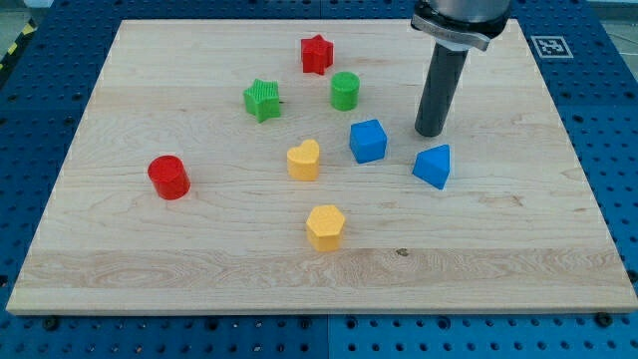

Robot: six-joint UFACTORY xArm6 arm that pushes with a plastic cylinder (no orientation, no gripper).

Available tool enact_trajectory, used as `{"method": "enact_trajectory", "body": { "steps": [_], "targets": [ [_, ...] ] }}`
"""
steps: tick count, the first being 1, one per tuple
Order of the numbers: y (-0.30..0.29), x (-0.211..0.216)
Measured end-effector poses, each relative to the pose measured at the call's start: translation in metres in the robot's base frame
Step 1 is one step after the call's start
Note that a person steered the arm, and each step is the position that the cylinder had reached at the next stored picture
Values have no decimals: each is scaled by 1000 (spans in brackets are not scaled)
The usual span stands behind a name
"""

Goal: Push the blue cube towards the top right side of the yellow heart

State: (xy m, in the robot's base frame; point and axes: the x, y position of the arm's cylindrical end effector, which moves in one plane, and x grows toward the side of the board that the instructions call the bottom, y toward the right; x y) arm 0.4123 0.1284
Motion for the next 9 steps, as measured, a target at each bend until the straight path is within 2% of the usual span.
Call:
{"method": "enact_trajectory", "body": {
  "steps": [3,9],
  "targets": [
    [-1,15],
    [-70,17]
  ]
}}
